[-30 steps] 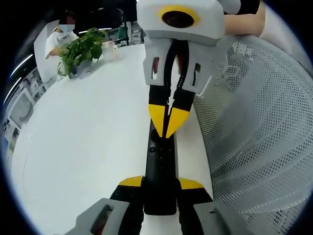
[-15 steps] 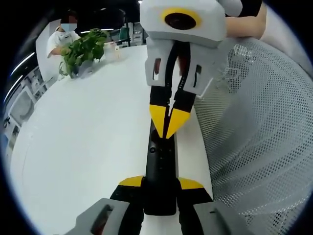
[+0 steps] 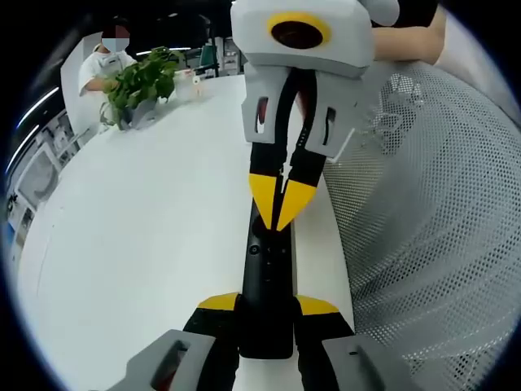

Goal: Press the specified remote control buttons in sequence, fully releasing each button before pressing the next.

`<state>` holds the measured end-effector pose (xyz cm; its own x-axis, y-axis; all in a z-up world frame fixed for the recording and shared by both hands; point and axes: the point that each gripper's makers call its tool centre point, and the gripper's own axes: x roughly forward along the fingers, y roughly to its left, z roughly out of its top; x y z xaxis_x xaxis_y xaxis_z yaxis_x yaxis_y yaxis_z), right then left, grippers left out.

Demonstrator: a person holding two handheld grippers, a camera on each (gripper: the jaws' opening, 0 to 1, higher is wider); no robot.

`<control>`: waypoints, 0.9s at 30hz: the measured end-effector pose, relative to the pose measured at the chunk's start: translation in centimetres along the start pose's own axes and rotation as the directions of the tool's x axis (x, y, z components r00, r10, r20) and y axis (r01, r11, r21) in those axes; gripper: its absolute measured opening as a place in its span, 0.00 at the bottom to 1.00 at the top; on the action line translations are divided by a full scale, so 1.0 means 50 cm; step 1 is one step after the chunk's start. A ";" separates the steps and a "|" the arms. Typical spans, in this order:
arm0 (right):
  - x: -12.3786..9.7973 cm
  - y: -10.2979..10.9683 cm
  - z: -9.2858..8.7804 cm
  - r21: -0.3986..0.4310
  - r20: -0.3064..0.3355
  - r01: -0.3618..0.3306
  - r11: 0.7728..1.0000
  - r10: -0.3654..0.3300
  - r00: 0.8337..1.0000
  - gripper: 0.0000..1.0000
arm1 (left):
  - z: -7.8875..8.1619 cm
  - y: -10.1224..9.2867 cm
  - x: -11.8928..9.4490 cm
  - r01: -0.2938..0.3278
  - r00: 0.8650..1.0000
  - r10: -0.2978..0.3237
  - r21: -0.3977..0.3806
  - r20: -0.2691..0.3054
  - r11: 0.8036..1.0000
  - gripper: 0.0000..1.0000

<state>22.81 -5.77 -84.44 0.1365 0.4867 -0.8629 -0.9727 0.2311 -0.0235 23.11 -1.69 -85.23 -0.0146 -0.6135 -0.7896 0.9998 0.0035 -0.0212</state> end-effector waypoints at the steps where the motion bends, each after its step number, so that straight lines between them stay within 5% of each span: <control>1: 0.000 0.000 0.000 0.004 0.001 -0.001 1.000 0.001 1.000 0.00 | 0.000 0.000 0.000 0.000 1.000 0.000 0.000 0.000 1.000 0.25; 8: 0.000 -0.001 0.000 0.013 0.003 -0.005 1.000 0.004 1.000 0.00 | 0.001 0.001 0.000 0.003 1.000 -0.003 -0.001 0.002 1.000 0.25; 16: 0.001 0.005 0.004 -0.220 -0.035 0.044 0.974 -0.053 0.998 0.00 | 0.001 0.001 0.000 0.004 1.000 -0.004 -0.006 0.006 1.000 0.25; 22: 0.005 0.006 0.015 -0.254 -0.015 0.058 0.966 -0.064 0.998 0.00 | 0.002 0.000 0.000 0.007 1.000 -0.007 -0.010 0.010 1.000 0.25; 24: 0.014 0.028 0.024 -0.232 0.000 0.010 0.973 -0.011 1.000 0.00 | 0.001 0.001 0.001 0.007 1.000 -0.007 -0.020 0.012 1.000 0.25; 27: 0.015 0.029 0.028 -0.301 -0.016 0.034 0.953 -0.040 0.999 0.00 | 0.001 0.000 0.001 0.006 1.000 -0.006 -0.016 0.011 1.000 0.25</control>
<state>21.78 -3.89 -84.44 0.1726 0.4634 -0.8692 -0.9789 -0.0169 -0.2034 23.11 -1.75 -85.23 -0.0206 -0.6225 -0.7824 0.9993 0.0125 -0.0363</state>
